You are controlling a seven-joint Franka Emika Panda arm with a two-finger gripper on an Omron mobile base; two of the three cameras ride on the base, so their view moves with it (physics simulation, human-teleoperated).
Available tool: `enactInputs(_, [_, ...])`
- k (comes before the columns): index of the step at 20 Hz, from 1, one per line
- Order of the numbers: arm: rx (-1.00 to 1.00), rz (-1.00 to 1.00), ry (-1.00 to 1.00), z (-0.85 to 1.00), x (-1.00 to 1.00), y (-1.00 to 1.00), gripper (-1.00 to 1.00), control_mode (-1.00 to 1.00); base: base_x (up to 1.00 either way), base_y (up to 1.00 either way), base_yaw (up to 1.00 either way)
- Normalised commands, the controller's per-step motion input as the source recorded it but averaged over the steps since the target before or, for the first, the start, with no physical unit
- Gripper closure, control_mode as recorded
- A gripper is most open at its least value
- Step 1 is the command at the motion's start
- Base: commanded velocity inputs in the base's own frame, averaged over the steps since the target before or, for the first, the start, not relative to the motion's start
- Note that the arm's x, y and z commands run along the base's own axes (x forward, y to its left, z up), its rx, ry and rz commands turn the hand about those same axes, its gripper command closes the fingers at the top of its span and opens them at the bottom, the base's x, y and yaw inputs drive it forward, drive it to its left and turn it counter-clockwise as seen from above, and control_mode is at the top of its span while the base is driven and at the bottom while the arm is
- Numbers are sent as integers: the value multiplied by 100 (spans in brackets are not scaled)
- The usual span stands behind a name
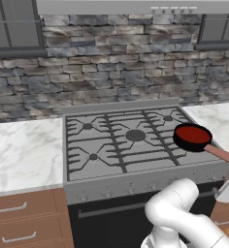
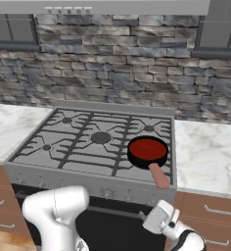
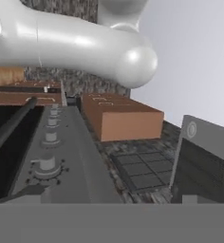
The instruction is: Wait until the marinara sauce is simmered to a deep red color and then turn off the stove.
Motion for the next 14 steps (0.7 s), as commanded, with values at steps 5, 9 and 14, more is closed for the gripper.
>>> enactInputs(5, [0, -7, 0, 0, 0, 0, -100, -100, 0, 0, 0])
enactInputs(9, [-1, -44, 0, -1, 0, -1, -100, -100, 0, 0, 0])
enactInputs(14, [0, -52, 0, 0, -2, -14, -100, -100, 0, 0, 0])
